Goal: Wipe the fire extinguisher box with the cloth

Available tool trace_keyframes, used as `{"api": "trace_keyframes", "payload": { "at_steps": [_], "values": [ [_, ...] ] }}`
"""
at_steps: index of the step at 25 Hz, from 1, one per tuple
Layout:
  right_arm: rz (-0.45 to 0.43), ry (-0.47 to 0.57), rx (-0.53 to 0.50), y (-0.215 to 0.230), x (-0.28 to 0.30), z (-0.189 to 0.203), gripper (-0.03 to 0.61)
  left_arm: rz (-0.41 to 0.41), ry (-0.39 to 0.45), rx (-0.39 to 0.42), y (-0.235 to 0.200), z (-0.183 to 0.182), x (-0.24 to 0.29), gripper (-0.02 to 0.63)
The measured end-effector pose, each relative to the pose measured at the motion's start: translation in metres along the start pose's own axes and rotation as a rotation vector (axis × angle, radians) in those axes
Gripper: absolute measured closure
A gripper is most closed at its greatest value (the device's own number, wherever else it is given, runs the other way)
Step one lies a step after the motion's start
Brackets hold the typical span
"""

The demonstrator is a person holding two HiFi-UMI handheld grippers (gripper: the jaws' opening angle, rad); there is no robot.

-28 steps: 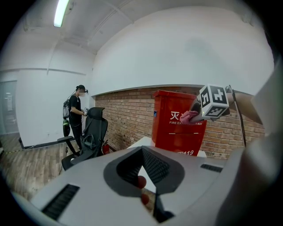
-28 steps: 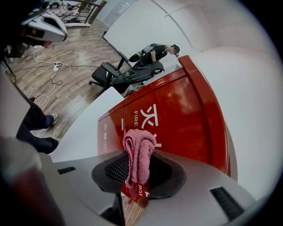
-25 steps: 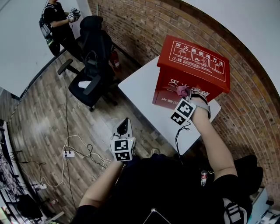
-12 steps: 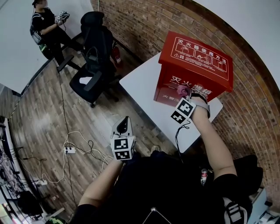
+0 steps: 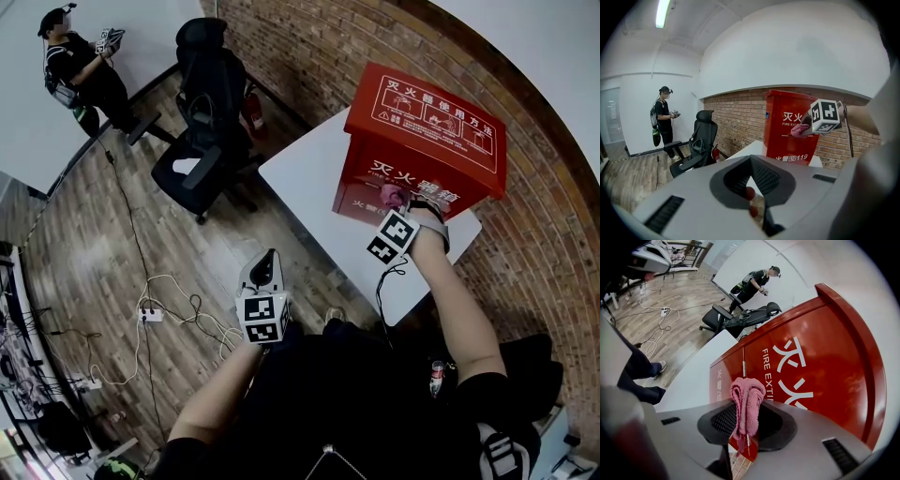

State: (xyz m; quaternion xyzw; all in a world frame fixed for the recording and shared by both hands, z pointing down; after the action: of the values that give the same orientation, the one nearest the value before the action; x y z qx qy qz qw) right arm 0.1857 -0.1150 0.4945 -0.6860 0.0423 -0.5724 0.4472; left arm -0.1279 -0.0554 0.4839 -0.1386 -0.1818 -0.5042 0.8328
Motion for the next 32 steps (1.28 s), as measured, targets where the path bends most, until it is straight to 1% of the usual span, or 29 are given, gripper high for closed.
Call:
{"api": "trace_keyframes", "payload": {
  "at_steps": [9,25,32],
  "values": [
    [-0.024,0.007,0.008,-0.007,0.012,-0.001,0.472,-0.01,-0.012,-0.004,0.0,0.003,0.004,0.586],
    [-0.02,0.002,-0.003,-0.021,0.025,-0.002,0.472,-0.018,-0.023,-0.017,0.001,0.008,0.004,0.586],
    [-0.046,-0.009,0.008,-0.03,0.037,-0.002,0.472,-0.023,-0.033,-0.021,0.002,0.011,0.005,0.586]
  ]
}}
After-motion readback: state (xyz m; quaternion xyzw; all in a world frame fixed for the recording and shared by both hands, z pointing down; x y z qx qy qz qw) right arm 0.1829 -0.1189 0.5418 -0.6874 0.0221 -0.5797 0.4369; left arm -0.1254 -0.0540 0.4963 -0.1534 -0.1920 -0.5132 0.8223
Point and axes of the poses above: the fingertips, and each gripper's own axes: x forward along the fingers, y to its right, z out of its underside, the point moved 7 cm from there along -x, backward along the fingers, and after that the axes turned 3 degrees about -z, right-handed, at the moved point
